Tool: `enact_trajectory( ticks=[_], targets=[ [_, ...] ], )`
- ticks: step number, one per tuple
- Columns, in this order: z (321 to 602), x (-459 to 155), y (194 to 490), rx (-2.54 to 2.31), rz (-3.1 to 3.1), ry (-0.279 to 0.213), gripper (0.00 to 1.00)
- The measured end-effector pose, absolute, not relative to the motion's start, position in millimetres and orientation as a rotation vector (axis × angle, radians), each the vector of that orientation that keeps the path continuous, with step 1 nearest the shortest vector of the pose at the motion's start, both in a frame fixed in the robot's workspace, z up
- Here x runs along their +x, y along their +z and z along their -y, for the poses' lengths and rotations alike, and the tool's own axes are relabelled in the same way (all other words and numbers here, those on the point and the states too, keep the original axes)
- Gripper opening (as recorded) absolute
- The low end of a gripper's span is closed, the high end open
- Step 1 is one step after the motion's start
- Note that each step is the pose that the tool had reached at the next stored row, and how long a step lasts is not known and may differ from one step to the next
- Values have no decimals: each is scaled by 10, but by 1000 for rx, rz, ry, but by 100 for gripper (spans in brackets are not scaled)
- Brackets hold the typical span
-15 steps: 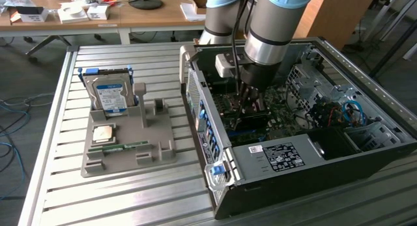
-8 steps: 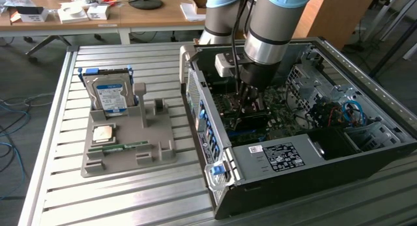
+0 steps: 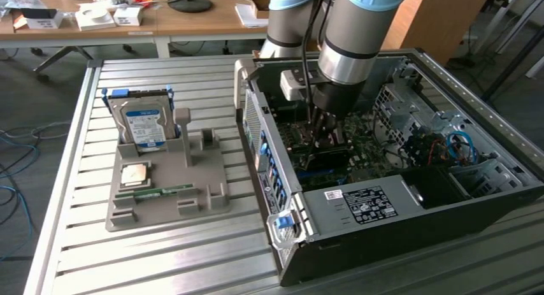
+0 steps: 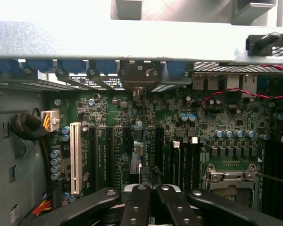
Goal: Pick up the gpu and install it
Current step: 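Press down on the gpu until it lock into place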
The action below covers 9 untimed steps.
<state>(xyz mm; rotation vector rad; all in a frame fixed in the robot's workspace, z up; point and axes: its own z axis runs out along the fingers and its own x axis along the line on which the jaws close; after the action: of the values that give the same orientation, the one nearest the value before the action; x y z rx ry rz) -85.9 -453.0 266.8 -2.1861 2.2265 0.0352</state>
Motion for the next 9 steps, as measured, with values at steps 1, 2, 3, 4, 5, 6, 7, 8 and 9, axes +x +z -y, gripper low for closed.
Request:
enact_trajectory(
  ticks=[1,2,3,4,5,6,7,8,9],
  targets=[
    [4530,-859,2668,-2186,-2226,35,11],
    [4530,-859,2668,-2186,-2226,35,11],
    [4530,-859,2668,-2186,-2226,35,11],
    [4530,-859,2668,-2186,-2226,35,11],
    [4530,-859,2668,-2186,-2226,35,11],
    [4530,-858,2668,-2186,-2226,35,11],
    [4530,-858,2667,-2186,-2226,35,11],
    [4530,-859,2665,-2186,-2226,35,11],
    [4530,-860,2663,-2186,-2226,35,11]
  ],
)
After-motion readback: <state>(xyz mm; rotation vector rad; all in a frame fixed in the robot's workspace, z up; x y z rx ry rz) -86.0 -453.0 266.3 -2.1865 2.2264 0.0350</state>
